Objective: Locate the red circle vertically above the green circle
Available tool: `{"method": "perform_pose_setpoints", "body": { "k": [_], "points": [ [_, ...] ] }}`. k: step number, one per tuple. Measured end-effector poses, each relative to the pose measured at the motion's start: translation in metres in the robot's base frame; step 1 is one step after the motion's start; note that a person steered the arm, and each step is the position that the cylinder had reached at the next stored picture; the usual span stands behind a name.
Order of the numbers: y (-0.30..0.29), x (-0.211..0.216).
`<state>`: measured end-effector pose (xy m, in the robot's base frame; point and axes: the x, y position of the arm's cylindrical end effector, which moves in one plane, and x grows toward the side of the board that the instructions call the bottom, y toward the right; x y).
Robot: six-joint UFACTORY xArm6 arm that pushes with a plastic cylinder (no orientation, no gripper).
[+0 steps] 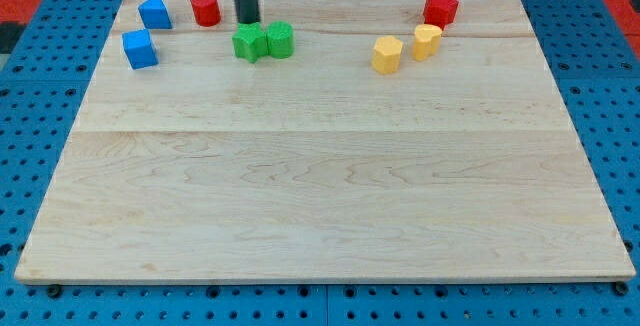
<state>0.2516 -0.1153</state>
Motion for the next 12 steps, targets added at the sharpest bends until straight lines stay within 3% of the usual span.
{"method": "perform_pose_setpoints", "body": {
  "k": [5,6,8,10,12],
  "points": [
    [-0.091,-0.004],
    [-0.083,-0.018],
    [0.003,-0.021],
    [-0.036,-0.038],
    [-0.025,-0.059]
  ]
}}
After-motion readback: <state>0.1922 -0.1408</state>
